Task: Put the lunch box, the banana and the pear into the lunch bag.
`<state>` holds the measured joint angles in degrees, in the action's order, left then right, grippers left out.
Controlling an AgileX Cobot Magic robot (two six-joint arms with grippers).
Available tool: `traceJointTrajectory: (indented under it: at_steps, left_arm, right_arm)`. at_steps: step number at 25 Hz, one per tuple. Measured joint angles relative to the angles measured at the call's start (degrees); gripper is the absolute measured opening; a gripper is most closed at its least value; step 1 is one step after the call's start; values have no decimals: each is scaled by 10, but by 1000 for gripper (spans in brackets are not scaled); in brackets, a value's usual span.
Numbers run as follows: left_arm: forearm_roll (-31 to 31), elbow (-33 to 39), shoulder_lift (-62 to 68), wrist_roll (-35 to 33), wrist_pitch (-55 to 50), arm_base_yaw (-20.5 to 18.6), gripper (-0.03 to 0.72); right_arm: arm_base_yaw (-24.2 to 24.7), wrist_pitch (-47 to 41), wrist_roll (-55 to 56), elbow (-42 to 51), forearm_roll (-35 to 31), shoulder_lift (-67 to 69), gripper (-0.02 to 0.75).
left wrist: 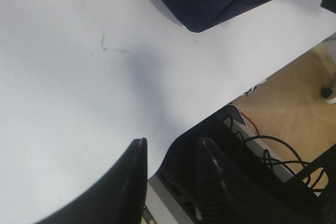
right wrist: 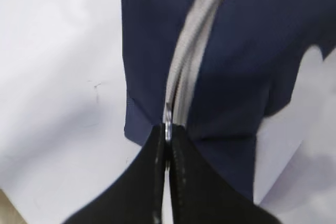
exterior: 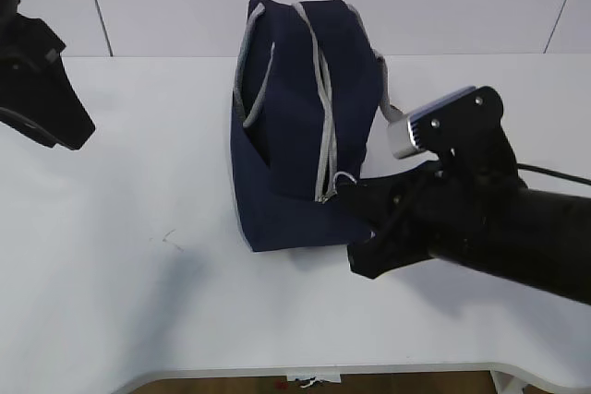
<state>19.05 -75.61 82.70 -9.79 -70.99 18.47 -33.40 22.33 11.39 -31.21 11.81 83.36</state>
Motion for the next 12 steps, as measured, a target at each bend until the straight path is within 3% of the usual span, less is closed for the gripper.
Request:
traceJointTrajectory:
  at_steps: [12]
  left_arm:
    - [0, 0, 2, -80, 26, 0, 244]
  right_arm:
    - [0, -237, 4, -217, 3, -25, -10]
